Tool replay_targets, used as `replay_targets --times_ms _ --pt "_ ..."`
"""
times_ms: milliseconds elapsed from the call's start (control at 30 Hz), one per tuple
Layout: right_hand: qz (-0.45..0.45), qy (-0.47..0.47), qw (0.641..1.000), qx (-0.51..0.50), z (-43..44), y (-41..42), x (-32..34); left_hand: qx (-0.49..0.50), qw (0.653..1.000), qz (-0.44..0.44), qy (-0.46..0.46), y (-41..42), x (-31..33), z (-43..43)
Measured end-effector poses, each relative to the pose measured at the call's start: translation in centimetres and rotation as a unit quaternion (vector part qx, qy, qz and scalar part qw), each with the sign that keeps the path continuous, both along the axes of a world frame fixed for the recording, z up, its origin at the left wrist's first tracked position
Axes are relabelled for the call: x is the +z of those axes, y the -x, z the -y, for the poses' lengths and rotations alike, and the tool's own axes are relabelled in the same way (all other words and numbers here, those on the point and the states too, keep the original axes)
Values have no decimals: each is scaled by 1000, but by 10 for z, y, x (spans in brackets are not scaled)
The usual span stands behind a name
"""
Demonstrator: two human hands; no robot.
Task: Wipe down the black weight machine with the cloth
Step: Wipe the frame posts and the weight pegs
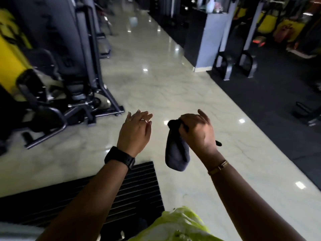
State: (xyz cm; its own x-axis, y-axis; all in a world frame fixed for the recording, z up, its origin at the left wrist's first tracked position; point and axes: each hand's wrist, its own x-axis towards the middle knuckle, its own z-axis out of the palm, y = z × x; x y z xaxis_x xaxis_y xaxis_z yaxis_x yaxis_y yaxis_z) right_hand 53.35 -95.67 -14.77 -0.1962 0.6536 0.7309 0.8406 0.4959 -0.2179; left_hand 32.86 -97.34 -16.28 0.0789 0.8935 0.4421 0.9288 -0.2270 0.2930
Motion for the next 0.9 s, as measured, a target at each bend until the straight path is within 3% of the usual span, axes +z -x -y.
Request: replay_targets --times_ms 300,467,667,900 --pt "22 16 992 122 -91 87 -23 127 992 -13 13 63 -3 -41" --pt "27 20 980 196 -161 134 -38 184 983 -7 4 95 -16 -95" --pt "33 35 963 265 -264 188 -43 228 971 4 76 138 -17 -189" --pt "33 17 933 359 -354 257 -39 295 952 14 80 183 -10 -253"
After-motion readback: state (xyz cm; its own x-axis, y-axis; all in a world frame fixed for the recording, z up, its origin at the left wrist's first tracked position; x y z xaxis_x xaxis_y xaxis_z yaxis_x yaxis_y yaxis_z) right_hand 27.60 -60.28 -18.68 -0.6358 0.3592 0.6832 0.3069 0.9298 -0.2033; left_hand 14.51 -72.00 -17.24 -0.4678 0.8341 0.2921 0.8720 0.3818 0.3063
